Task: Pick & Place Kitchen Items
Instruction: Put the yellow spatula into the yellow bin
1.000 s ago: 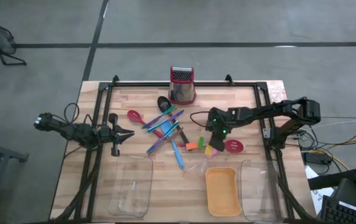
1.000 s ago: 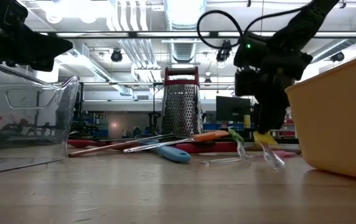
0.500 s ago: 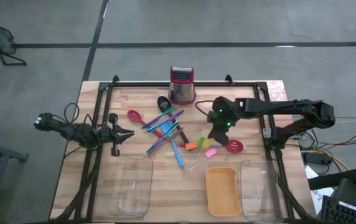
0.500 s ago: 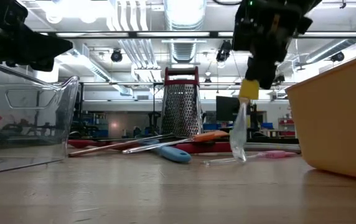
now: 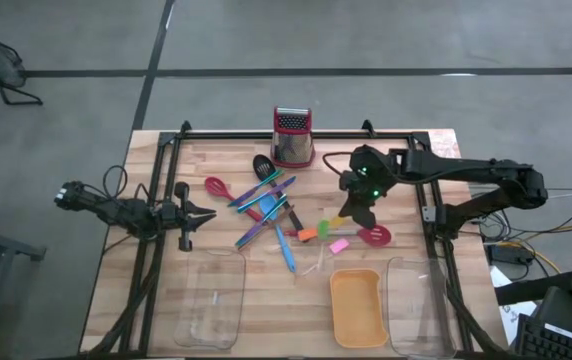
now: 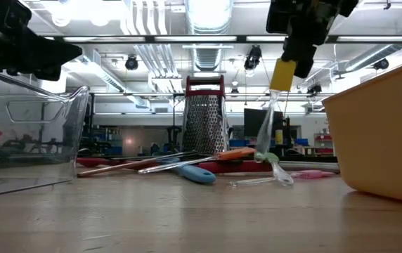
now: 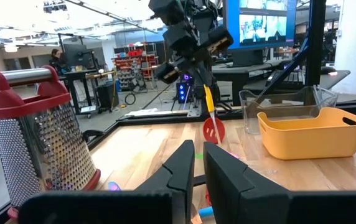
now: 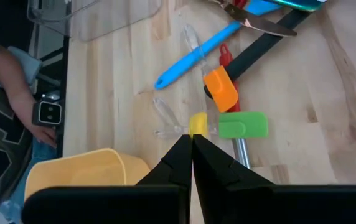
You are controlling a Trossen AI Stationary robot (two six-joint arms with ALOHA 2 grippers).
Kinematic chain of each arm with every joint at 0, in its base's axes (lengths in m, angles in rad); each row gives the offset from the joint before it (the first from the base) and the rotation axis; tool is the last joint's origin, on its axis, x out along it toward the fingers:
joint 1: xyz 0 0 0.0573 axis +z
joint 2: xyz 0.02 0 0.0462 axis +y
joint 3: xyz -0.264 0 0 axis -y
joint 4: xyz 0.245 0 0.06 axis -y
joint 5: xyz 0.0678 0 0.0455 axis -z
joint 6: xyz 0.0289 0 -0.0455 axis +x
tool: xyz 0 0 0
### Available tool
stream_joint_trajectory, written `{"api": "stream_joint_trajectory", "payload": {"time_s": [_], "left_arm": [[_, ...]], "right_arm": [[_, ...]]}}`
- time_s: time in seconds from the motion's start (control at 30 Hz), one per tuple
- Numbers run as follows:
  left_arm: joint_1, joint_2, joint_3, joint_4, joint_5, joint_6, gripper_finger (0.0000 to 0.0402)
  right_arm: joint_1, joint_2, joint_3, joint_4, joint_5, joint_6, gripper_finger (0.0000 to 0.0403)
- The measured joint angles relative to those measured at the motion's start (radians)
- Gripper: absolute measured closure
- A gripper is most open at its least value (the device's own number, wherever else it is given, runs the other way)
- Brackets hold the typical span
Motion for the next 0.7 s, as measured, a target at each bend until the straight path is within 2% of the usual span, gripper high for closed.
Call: {"api": "stream_joint_trajectory", "payload": {"time_s": [0.37,0.7], "left_arm": [[0.000,0.000,0.000,0.000,0.000,0.000,0.0360],[0.000,0.000,0.000,0.000,0.000,0.000,0.0360]], "right_arm": [[0.000,0.000,0.114,-0.133,-0.005,-0.010,0.0395],[0.032,0.000,0.240,-0.237,-0.158,0.042,0.0395]]}}
